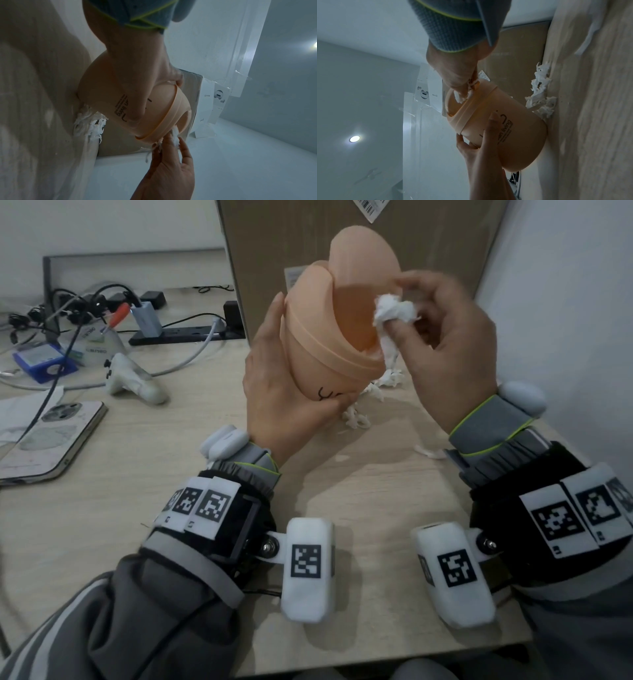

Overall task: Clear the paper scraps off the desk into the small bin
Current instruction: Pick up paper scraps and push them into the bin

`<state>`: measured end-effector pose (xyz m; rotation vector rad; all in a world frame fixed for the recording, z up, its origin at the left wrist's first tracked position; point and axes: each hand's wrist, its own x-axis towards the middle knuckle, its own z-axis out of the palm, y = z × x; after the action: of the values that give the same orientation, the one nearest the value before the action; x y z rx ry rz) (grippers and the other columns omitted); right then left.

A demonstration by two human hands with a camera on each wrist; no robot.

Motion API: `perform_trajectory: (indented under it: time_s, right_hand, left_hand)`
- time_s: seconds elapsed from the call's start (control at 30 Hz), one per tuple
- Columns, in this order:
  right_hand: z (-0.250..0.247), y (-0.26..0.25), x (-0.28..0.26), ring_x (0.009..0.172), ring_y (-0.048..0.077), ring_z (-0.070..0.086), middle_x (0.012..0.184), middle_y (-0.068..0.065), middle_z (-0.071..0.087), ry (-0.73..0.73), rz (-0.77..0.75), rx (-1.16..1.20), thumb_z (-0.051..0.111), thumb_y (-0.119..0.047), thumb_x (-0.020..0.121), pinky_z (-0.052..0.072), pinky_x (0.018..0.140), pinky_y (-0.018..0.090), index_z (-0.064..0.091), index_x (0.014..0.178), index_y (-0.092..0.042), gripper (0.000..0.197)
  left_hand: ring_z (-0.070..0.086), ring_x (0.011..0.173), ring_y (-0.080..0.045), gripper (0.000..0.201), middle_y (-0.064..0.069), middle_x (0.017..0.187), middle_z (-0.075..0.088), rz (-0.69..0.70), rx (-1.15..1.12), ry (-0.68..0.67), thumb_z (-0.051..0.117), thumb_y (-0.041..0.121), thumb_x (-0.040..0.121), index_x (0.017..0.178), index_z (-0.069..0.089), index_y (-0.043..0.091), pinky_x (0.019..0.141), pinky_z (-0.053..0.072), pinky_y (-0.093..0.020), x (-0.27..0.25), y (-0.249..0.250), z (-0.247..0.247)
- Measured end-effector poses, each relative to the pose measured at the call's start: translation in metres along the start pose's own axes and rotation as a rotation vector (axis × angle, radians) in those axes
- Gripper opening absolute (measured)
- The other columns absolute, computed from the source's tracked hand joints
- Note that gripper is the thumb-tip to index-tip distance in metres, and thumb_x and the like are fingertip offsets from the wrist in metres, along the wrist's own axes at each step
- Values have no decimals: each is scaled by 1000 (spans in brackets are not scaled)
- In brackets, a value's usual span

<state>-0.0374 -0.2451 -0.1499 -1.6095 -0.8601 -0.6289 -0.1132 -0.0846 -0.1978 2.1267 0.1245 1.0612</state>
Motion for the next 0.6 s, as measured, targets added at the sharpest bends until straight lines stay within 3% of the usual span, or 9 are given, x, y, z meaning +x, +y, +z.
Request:
perform_trajectory:
  time_s: [0.1, 0.2, 0.27, 0.33, 0.4, 0.5, 0.6]
  right_hand:
    - [2, -3, -2, 64, -5, 61, 70, -16, 64, -35, 58, 23, 73, -23, 79, 43, 62, 12, 55, 87, -28, 21]
    - [3, 1, -3, 64, -3, 60, 70, -13, 66, -139, 50, -27, 71, -27, 79, 46, 64, 17, 68, 79, -22, 5]
    - [2, 4, -4, 65, 13, 60, 66, 1, 67, -267, 41, -142, 58, -40, 85, 48, 66, 32, 69, 70, -14, 31]
    - [4, 6, -5, 65, 23, 54, 64, 8, 62, -343, 54, -205, 39, -52, 88, 44, 71, 40, 60, 60, -5, 58]
    - [4, 5, -6, 70, 18, 60, 70, 6, 68, -310, 88, -153, 31, -51, 91, 46, 78, 36, 67, 65, -6, 63]
    - [0, 0, -5, 80, 1, 66, 78, -1, 73, -153, 105, 52, 28, -33, 99, 45, 79, 15, 74, 79, -18, 53]
    - [0, 0, -6, 81, -4, 64, 79, -3, 71, -245, 121, 91, 22, -32, 100, 43, 81, 10, 73, 81, -21, 55]
  left_hand:
    - [40, 147, -26, 128, -9, 159, 37, 25, -29, -19, 84, 56, 59, 160, 18, 11, 120, 34, -55, 1, -5, 3]
    - [41, 147, -26, 128, -9, 159, 37, 42, -29, -27, 85, 54, 59, 159, 18, 12, 119, 36, -55, 1, -6, 5]
    - [41, 147, -27, 128, -9, 159, 38, 46, -16, -23, 84, 54, 58, 159, 19, 9, 119, 36, -56, 1, -5, 4]
    - [41, 146, -28, 127, -10, 159, 38, 47, -10, -17, 81, 55, 58, 159, 20, 8, 119, 35, -56, 0, -3, 3]
    - [41, 146, -27, 127, -10, 159, 38, 37, -8, -13, 81, 56, 58, 160, 20, 9, 119, 35, -55, 0, -2, 2]
    - [41, 146, -27, 127, -10, 159, 38, 24, -11, -4, 79, 58, 59, 160, 19, 10, 120, 35, -55, 0, -2, 1]
    - [41, 146, -26, 127, -9, 159, 37, 12, -10, -1, 79, 58, 59, 160, 18, 10, 120, 35, -54, 0, -1, 1]
